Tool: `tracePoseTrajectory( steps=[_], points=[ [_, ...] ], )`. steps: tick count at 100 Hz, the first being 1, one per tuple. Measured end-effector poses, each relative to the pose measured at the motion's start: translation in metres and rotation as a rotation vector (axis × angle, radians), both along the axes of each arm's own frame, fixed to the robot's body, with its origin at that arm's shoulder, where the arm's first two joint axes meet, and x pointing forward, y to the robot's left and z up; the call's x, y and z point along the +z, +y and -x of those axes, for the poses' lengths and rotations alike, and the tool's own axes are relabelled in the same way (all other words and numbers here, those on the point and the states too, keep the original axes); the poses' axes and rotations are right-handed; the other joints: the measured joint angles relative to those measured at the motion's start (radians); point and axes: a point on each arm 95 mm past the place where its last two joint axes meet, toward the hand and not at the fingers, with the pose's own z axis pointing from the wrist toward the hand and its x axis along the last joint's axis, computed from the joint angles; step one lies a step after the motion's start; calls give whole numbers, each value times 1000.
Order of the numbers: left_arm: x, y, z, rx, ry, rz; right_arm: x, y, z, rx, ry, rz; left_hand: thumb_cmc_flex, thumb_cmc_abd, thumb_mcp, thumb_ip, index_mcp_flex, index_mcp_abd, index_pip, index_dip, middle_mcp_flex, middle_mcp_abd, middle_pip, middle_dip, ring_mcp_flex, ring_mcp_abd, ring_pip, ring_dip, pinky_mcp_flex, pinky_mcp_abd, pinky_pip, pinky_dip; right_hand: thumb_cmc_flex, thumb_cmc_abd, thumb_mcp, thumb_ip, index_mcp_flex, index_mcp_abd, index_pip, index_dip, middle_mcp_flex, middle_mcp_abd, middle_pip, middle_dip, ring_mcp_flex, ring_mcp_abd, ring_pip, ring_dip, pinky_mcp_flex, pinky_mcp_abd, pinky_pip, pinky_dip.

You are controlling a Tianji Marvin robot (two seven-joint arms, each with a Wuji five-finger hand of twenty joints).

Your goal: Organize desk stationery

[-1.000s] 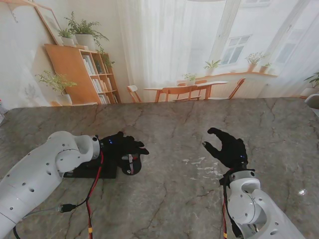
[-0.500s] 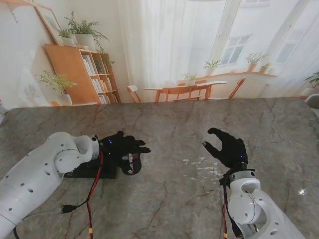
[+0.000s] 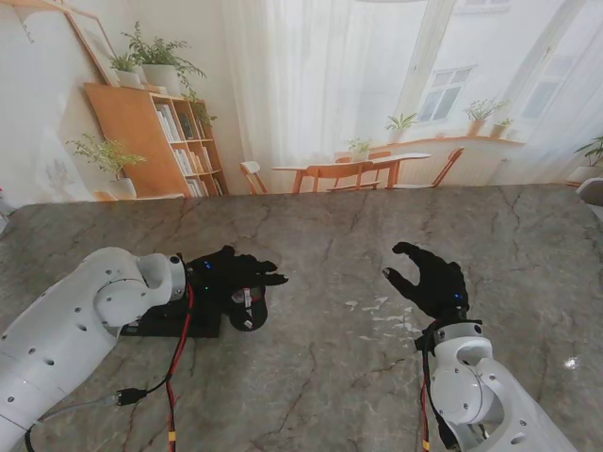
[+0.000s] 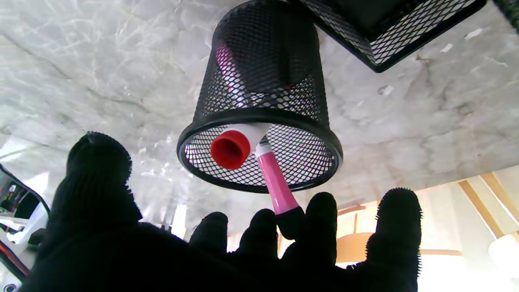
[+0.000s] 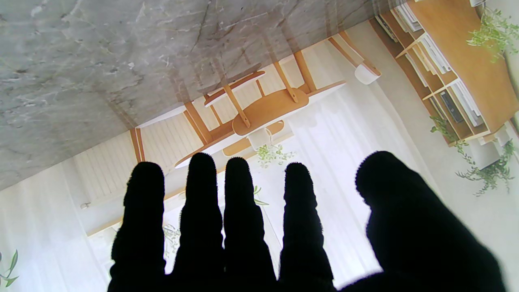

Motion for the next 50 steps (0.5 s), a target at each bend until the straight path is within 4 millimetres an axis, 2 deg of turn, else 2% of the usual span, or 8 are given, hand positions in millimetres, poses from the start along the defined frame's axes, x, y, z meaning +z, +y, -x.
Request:
tracePoseTrajectory(
  steps=[26,40,50],
  points=[
    [8,0,2,4,-1,32,0,0,0,-1,0,0,-10,11,0,0,0,1,0,3,1,0,0,0,0,-3,0,0,0,0,0,0,0,0,0,0,0,0,0,0,0,0,0,0,0,0,0,0,0,0,0,0],
    [14,-1,3,3,-7,51,0,0,0,-1,0,0,-10,11,0,0,0,1,2,46,22,0,6,1,1,-8,0,0,2,0,0,-1,0,0,0,0,0,0,0,0,0,0,0,0,0,0,0,0,0,0,0,0],
    [18,-2,4,-2,-15,60,0,0,0,-1,0,0,-11,11,0,0,0,1,16,143,45,-1,15,22,2,-13,0,0,14,0,0,-2,0,1,0,0,0,0,0,0,0,0,0,0,0,0,0,0,0,0,0,0]
  ],
)
